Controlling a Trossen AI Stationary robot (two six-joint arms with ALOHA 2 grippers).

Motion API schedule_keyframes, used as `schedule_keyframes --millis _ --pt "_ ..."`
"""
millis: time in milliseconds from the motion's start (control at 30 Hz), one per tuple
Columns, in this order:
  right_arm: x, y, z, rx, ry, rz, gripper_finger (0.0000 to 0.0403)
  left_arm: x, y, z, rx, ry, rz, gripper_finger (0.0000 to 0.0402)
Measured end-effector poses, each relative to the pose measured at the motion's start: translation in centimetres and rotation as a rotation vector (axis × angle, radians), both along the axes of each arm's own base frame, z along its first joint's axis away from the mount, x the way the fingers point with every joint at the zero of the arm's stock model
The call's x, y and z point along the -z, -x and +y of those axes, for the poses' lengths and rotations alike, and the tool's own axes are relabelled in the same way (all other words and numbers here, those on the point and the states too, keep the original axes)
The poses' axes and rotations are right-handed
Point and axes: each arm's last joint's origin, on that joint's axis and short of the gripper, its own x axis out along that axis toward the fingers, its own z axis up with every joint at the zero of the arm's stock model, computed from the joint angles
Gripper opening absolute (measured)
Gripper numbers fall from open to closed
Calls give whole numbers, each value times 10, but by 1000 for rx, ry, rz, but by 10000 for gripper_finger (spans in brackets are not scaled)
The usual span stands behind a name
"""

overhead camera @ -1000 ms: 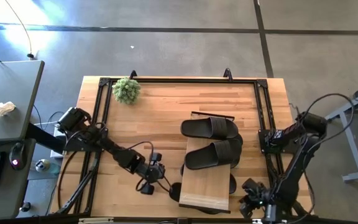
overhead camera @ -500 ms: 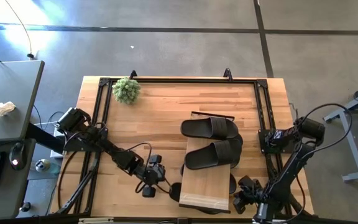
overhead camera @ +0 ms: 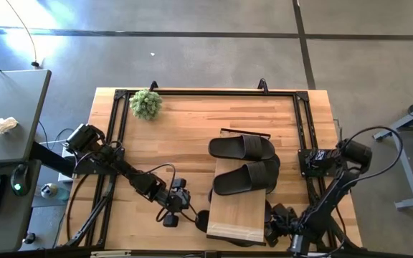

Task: Pick and place slides into the shelf
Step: Adjust the black slides under the shelf

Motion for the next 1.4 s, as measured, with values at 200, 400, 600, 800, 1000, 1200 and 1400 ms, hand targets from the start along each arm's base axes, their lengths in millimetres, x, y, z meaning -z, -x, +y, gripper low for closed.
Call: schedule_keyframes --millis 200,400,600,800,1000,1200,1400 --pt "2 -1 -4 33 35 -7 0 0 0 0 -3 3 0 0" --pt "2 0 -9 80 69 -6 0 0 0 0 -18 21 4 0" --pt "2 0 -8 79 62 -6 0 1 2 -2 30 58 44 0" --pt "2 3 -5 67 48 -17 0 4 5 -1 44 47 86 0" --pt "-4 18 8 41 -42 -62 0 0 4 -11 73 76 26 0" --pt "-4 22 21 -8 -82 -140 0 -3 1 -12 31 91 -19 0" --pt "-9 6 23 -74 -66 -222 0 3 -1 -12 -6 72 -29 0"
